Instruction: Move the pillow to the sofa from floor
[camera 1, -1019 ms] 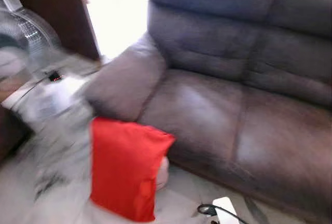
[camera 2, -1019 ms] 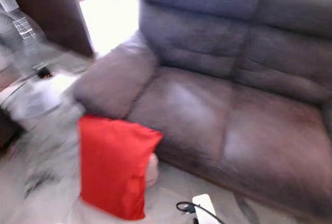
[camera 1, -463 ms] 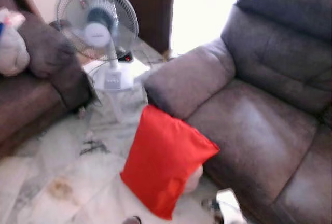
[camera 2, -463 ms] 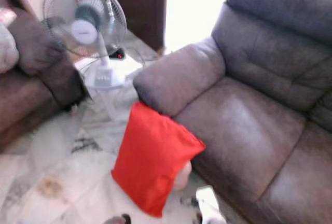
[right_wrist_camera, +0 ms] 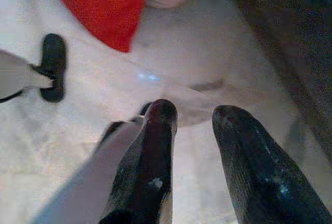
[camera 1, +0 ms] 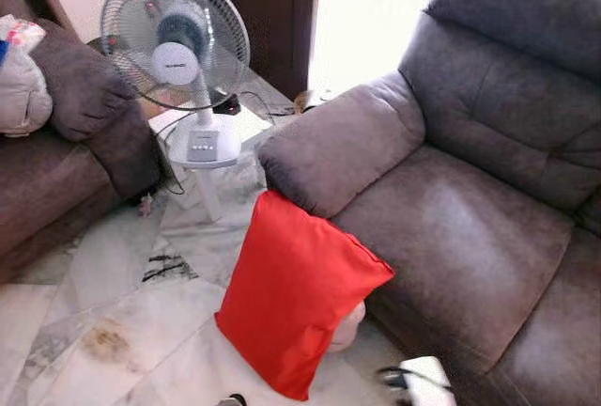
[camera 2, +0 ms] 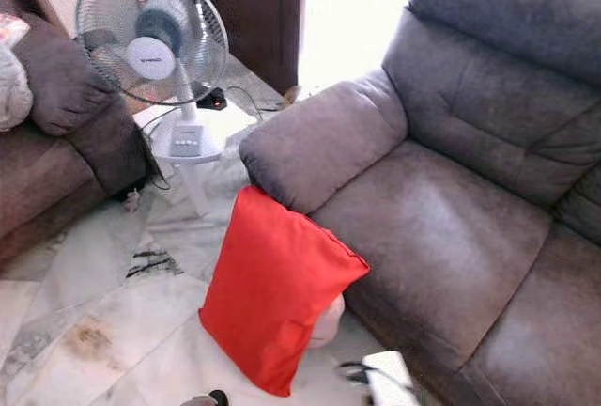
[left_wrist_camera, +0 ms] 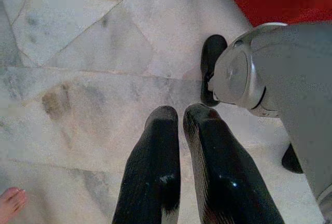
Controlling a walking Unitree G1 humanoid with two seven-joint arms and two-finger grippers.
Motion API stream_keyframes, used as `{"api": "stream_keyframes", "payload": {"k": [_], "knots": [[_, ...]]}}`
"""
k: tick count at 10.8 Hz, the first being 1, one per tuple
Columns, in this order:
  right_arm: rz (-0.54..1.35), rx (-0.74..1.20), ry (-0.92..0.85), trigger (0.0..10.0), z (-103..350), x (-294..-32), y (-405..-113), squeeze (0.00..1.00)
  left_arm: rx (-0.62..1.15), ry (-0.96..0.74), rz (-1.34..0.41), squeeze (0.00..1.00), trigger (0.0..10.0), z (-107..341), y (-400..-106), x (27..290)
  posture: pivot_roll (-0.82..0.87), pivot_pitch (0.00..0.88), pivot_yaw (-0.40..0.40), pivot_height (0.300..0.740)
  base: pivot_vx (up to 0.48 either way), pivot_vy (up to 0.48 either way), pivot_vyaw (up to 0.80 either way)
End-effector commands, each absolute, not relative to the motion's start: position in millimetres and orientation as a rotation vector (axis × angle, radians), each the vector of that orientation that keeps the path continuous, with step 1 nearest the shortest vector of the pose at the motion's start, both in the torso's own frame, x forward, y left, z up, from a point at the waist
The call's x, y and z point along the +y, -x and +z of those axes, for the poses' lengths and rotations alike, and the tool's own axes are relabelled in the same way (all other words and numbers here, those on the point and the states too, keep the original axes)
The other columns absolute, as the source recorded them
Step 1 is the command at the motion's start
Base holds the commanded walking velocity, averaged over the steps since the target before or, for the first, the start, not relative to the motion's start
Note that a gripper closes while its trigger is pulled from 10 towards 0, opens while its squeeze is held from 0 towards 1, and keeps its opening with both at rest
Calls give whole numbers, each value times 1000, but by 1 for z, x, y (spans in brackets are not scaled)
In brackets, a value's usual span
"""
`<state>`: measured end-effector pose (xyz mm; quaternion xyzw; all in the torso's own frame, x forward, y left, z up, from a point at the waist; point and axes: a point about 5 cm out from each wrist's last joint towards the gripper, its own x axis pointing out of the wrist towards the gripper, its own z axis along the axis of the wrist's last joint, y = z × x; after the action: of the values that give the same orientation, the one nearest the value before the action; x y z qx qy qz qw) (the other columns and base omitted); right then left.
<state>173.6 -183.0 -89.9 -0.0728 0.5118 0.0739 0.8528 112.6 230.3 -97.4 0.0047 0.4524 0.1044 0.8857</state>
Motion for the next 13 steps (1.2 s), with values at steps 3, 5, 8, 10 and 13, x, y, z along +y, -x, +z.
{"api": "stream_keyframes", "payload": {"k": [3, 5, 8, 10, 13], "knots": [[144, 1087, 128, 10000, -93, -164, -172, 0, 973, -3, 235, 0, 10000, -100, -103, 232, 125, 142, -45, 723, 252, 0, 400], [138, 1081, 112, 10000, -92, -161, -173, 0, 973, -1, 235, 0, 10000, -100, -103, 231, 124, 142, -46, 723, 253, 0, 0], [115, 1073, 132, 10000, -89, -179, -177, 0, 973, 1, 234, 0, 10000, -101, -103, 231, 125, 143, -47, 723, 251, 0, 0], [105, 1077, 131, 10000, -87, -192, -178, 0, 973, 2, 233, 0, 10000, -101, -103, 231, 125, 142, -47, 723, 253, 0, -206], [109, 1071, 135, 10000, -86, -195, -179, 0, 972, 1, 234, 0, 10000, -100, -103, 231, 124, 141, -46, 723, 254, 0, -496]]}}
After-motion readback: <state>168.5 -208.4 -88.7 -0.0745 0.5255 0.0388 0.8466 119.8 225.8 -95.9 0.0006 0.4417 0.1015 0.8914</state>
